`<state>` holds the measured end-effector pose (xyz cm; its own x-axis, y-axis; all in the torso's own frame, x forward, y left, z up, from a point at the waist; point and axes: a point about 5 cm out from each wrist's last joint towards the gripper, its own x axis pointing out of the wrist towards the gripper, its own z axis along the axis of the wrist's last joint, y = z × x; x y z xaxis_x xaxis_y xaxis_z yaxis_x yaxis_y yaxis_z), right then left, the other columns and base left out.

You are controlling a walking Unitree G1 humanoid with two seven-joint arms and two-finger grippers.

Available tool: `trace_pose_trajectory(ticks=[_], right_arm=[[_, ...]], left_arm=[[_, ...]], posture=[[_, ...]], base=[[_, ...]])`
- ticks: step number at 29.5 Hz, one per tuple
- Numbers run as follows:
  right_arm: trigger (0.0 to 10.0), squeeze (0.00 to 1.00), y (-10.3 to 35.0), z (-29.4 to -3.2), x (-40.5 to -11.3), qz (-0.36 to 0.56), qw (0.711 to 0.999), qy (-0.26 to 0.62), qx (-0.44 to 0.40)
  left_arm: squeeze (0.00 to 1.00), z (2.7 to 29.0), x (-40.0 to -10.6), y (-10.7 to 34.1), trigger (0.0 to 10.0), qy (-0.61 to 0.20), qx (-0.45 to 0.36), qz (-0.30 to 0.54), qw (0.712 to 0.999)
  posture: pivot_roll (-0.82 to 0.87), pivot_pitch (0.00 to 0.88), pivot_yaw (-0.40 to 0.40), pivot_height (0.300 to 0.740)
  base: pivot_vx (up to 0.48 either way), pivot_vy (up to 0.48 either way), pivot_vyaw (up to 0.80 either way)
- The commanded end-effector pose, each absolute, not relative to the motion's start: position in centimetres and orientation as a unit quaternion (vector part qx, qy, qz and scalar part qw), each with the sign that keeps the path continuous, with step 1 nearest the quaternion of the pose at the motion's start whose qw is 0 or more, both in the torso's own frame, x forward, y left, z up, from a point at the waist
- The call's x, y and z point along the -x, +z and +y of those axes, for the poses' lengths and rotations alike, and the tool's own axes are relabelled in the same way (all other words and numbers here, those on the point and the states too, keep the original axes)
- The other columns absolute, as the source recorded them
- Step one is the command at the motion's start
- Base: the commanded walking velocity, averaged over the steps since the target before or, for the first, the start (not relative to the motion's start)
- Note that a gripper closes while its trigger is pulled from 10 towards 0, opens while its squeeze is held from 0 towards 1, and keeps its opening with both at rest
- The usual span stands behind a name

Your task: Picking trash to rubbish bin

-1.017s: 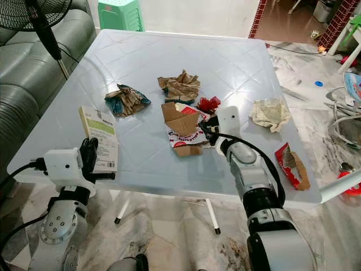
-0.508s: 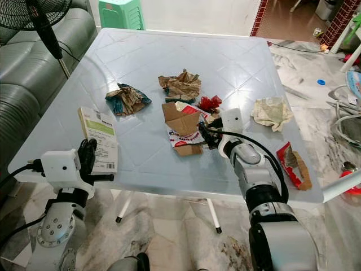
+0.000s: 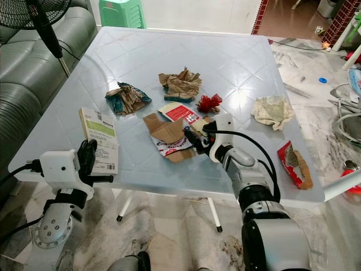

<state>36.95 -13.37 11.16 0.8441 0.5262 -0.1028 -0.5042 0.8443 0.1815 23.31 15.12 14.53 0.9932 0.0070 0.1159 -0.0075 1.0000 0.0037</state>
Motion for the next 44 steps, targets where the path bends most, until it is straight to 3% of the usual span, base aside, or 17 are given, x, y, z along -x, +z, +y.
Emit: trace_pose_trajectory(ticks=[1, 9, 29, 30, 31, 32, 44], right_arm=[[10.0, 0.0, 12.2, -13.8, -37.5, 0.051, 0.962, 0.257, -0.072], [10.0, 0.0, 13.8, -13.8, -38.1, 0.025, 0.96, 0.263, -0.089], [10.0, 0.0, 10.7, -11.0, -36.3, 0.075, 0.936, 0.333, -0.082], [3.9, 0.0, 10.5, -10.9, -36.2, 0.076, 0.936, 0.334, -0.082], [3.9, 0.0, 10.5, -10.9, -36.2, 0.077, 0.936, 0.335, -0.082], [0.0, 0.0, 10.5, -10.9, -36.2, 0.077, 0.935, 0.335, -0.083], [0.0, 0.0, 10.4, -11.1, -36.2, 0.077, 0.938, 0.327, -0.083]], left_arm=[[0.0, 15.1, -23.1, 14.5, 0.0, 0.003, -0.003, -0.052, 0.999], [0.0, 14.9, -23.3, 14.6, 0.0, -0.001, -0.001, -0.054, 0.999], [0.0, 14.7, -23.2, 14.5, 0.0, 0.002, 0.004, -0.054, 0.999], [0.0, 14.7, -23.2, 14.5, 0.0, 0.002, 0.005, -0.054, 0.999], [0.0, 14.7, -23.2, 14.5, 0.0, 0.002, 0.005, -0.053, 0.999], [0.0, 14.7, -23.2, 14.5, 0.0, 0.002, 0.005, -0.053, 0.999], [0.0, 14.8, -23.4, 14.5, 0.0, 0.002, 0.004, -0.056, 0.998]], posture=[[0.09, 0.146, -0.047, 0.74], [0.08, 0.14, -0.051, 0.74], [0.08, 0.145, -0.064, 0.74], [0.08, 0.147, -0.066, 0.74], [0.08, 0.147, -0.066, 0.74], [0.08, 0.147, -0.066, 0.74], [0.08, 0.14, -0.062, 0.74]], base=[[0.0, 0.0, 0.0], [0.0, 0.0, 0.0], [0.0, 0.0, 0.0], [0.0, 0.0, 0.0], [0.0, 0.0, 0.0], [0.0, 0.0, 0.0], [0.0, 0.0, 0.0]])
